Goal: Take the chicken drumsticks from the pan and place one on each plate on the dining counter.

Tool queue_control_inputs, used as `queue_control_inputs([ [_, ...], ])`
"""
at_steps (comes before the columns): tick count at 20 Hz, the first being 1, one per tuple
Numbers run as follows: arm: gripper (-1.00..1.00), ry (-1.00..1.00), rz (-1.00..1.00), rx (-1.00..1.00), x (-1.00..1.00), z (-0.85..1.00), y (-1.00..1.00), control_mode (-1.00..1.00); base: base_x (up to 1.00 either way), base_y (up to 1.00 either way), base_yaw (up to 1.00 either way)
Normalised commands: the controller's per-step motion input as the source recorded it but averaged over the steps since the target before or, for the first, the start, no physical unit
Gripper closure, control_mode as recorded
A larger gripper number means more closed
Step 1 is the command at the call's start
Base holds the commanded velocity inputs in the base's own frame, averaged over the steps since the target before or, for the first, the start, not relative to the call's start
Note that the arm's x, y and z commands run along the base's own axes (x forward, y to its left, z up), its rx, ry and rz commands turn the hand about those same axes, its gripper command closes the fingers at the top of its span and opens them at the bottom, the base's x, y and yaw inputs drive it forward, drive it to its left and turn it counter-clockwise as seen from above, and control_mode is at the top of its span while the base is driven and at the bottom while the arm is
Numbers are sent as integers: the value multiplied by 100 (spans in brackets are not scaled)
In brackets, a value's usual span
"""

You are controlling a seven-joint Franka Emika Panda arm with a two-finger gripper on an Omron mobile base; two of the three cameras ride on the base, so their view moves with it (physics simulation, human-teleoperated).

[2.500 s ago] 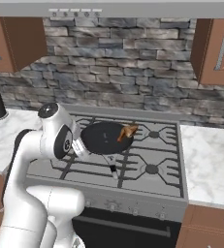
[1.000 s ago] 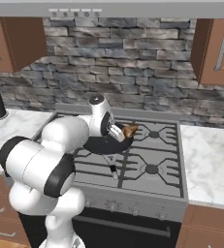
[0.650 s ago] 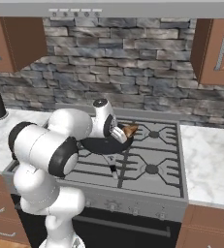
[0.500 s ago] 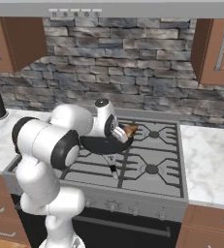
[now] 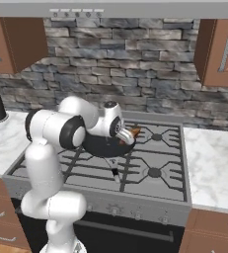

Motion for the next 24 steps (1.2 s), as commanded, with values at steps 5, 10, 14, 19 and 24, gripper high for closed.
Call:
queue_control_inputs([
  [5, -100, 3, 0, -4, 34, -38, -3, -100, 0, 0, 0],
  [10, 100, 1, 0, -5, 15, -40, -3, -100, 0, 0, 0],
  [14, 100, 1, 0, -4, 3, -35, -3, -100, 0, 0, 0],
  [19, 100, 0, 0, -1, -1, -16, -4, -100, 0, 0, 0],
  [24, 100, 0, 0, -1, 0, -1, 0, -100, 0, 0, 0],
])
